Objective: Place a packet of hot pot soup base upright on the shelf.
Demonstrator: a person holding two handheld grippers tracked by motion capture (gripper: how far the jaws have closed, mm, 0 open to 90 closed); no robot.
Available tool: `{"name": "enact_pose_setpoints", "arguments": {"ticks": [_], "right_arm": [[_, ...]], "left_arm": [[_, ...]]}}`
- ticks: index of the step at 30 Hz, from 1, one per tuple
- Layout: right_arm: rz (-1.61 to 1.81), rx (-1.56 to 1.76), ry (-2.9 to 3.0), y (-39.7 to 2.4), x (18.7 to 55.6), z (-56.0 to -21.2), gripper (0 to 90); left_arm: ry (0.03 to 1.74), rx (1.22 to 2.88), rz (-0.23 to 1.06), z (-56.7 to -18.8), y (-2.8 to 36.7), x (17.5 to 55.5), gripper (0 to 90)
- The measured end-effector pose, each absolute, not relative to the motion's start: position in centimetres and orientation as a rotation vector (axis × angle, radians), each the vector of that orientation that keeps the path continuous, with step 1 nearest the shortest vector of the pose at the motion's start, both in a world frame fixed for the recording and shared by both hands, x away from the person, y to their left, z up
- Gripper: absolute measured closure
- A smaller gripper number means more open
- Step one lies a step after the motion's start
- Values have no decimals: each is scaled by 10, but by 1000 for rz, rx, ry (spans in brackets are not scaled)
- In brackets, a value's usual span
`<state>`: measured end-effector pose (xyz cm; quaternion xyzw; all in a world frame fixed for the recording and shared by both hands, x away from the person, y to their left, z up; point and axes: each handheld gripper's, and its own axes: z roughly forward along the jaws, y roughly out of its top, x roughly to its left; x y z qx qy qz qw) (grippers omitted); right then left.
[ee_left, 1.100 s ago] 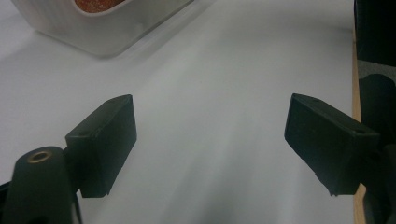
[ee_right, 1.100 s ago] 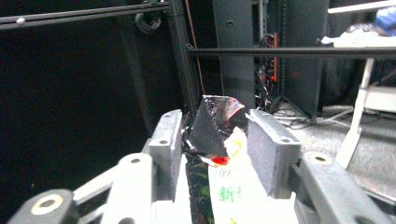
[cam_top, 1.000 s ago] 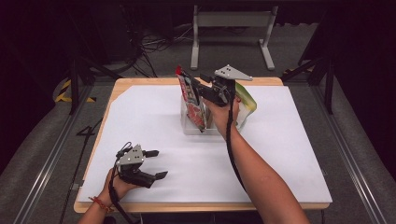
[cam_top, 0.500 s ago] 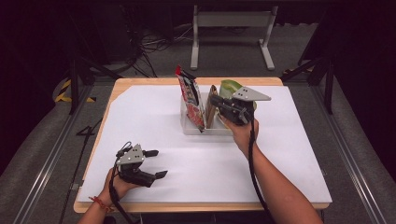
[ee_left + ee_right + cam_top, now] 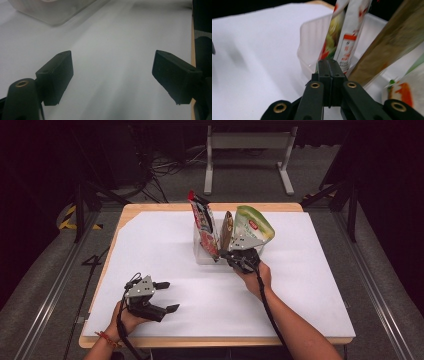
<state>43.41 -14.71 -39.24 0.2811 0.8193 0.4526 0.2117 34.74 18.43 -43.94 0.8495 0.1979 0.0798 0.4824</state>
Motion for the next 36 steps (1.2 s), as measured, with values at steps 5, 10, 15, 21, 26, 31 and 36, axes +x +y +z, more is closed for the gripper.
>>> {"name": "enact_pose_setpoints", "arguments": {"ticks": [5,10,15,21,26,31,36], "right_arm": [[1232,818,2265,-143,441,-404,900],[1212,816,2272,-141,440,-403,900],[1216,809,2271,-139,439,-403,900],[1153,838,2280,-131,445,-403,900],[1143,853,2290,-129,445,-406,900],[1160,850,2284,-129,443,-404,900],[1188,788,2285,-125,438,-398,899]], "left_arm": [[483,2072,185,-440,184,347,180],[481,2072,183,-440,185,348,180],[478,2074,185,-440,185,348,180],[468,2086,192,-440,183,348,187],[474,2078,180,-440,184,347,188],[466,2080,183,-440,185,347,187],[473,2081,174,-440,184,347,188]]}}
